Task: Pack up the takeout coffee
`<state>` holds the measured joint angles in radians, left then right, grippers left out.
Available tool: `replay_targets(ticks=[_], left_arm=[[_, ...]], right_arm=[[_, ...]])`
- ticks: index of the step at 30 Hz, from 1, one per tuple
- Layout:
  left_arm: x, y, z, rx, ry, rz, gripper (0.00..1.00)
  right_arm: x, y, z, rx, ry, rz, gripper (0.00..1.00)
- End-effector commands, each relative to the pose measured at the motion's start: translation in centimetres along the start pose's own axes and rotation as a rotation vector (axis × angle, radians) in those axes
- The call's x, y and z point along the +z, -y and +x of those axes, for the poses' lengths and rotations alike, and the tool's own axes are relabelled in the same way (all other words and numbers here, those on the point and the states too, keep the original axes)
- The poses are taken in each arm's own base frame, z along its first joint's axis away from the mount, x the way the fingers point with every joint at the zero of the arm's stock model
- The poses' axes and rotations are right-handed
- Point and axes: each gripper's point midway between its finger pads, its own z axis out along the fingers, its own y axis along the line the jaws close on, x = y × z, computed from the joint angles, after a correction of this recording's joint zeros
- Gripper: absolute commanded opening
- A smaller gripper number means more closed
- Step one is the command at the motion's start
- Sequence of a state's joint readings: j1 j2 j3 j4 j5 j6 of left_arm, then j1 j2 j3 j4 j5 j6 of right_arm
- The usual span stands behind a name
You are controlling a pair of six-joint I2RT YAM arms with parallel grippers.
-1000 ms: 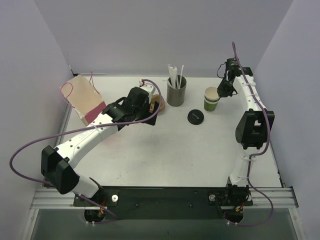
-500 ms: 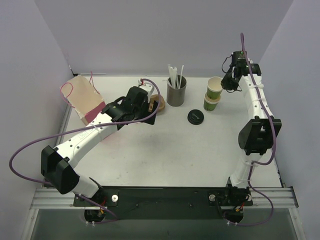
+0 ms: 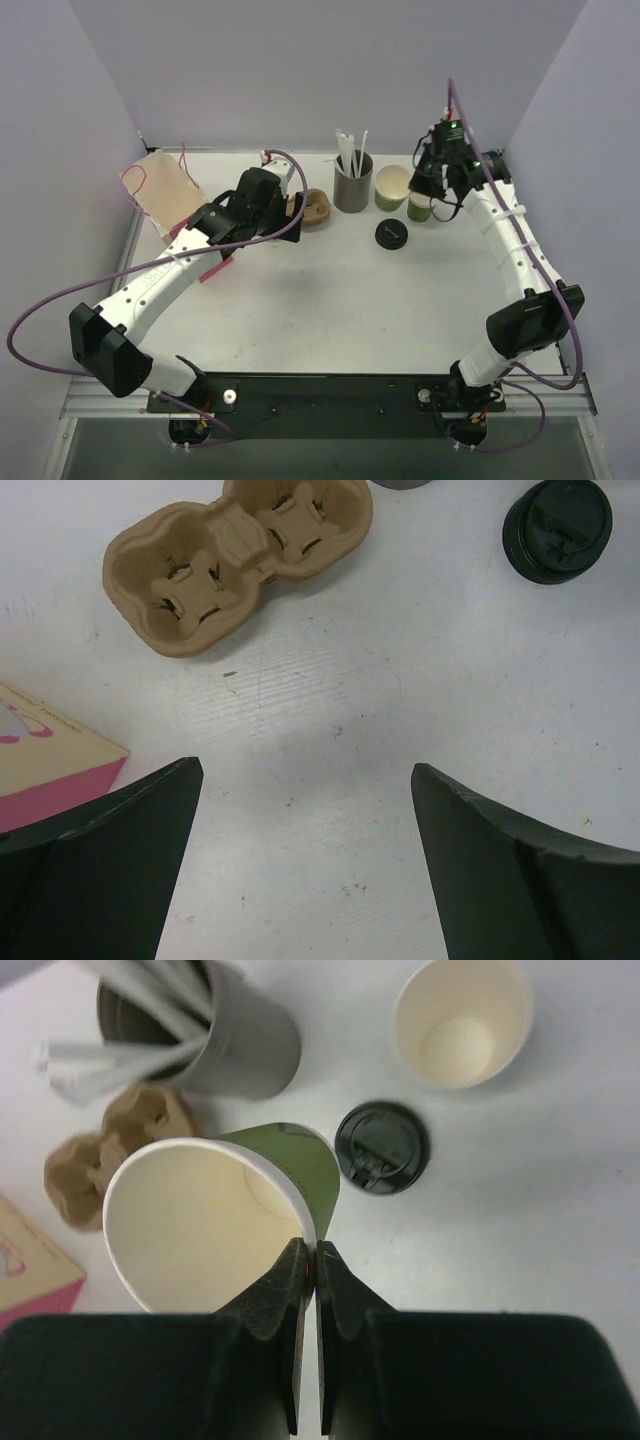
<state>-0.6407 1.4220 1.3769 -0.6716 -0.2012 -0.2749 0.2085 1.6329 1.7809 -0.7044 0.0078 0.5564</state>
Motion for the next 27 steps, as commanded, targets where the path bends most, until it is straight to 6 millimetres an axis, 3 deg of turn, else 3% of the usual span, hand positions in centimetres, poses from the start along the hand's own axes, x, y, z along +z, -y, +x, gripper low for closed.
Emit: replay_targets(ticks=[1, 2, 7, 9, 10, 16, 27], left_arm=[[-2.0, -1.0, -1.3, -0.056, 0.064, -0.007, 0.97], [-2.0, -1.0, -1.3, -0.061, 0.066, -0.005, 0.97], [-1.7, -1.1, 0.3, -0.079, 0.042, 0.009, 0.97], [-1.4, -1.1, 1.1, -0.079, 0.023, 0.014, 0.97], [-1.4, -1.0, 1.3, -0.082, 0.019, 0.018, 0.97], [-1.1, -0.9, 2.2, -0.077, 0.001, 0.032, 0.97], [-0.7, -0.8, 2.6, -0.063, -0.013, 0.037, 0.97]], right_arm=[[-0.2, -1.6, 8.5, -0.061, -0.149, -0.032, 0.0], [-0.2, -3.2, 10.1, -0.086, -0.163, -0.077, 0.0], [1.8, -4.5, 18.3, -0.136, -0.272, -0.108, 0.0], [2.3, -5.7, 19.8, -0.151, -0.281, -0.139, 0.0], [2.8, -5.3, 20.9, -0.158, -0.299, -0.125, 0.0], [3.7, -5.7, 22.7, -0.178, -0.32, -0.123, 0.0], [3.3, -6.0, 22.5, -0.189, -0.324, -0.118, 0.2]])
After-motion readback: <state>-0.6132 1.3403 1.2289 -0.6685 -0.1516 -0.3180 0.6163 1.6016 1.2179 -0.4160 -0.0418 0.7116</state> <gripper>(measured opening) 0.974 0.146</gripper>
